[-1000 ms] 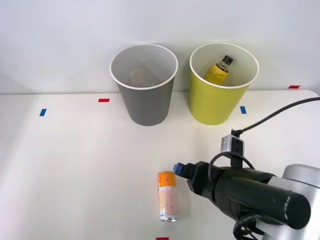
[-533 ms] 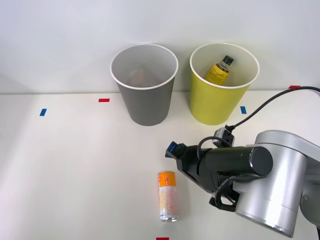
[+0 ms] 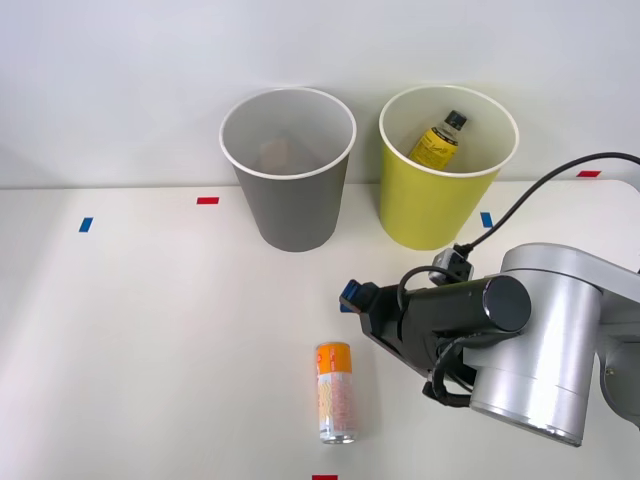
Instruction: Put cans in the gray bin, plastic bottles in the light green bin
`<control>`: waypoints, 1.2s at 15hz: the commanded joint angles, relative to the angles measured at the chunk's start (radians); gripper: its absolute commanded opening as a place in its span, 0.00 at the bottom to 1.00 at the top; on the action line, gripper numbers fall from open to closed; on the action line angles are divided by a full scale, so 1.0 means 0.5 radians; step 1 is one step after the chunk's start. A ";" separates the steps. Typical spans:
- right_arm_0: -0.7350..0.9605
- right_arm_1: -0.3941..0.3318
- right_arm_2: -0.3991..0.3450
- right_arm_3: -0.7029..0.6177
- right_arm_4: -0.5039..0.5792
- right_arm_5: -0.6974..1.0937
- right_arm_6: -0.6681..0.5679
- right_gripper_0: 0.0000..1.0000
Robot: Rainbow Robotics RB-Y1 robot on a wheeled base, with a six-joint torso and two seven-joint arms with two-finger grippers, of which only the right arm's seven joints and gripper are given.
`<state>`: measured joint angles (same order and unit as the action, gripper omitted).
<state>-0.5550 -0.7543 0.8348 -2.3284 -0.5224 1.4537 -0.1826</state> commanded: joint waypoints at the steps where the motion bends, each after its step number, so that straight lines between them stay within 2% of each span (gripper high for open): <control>1: -0.016 0.008 0.042 0.003 0.002 0.001 0.095 1.00; 5: -0.062 0.042 0.144 0.003 0.002 -0.002 0.153 1.00; 7: -0.123 0.070 0.242 0.033 0.035 -0.002 0.190 1.00; 9: -0.209 0.156 0.355 0.184 0.103 0.001 0.338 1.00; 12: -0.221 0.223 0.361 0.300 0.112 0.007 0.522 1.00; 15: -0.246 0.331 0.361 0.303 0.115 0.243 0.549 1.00; 18: -0.246 0.349 0.377 0.306 0.091 0.262 0.561 1.00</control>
<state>-0.6778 -0.5802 1.0182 -2.1758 -0.4740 1.5823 0.0950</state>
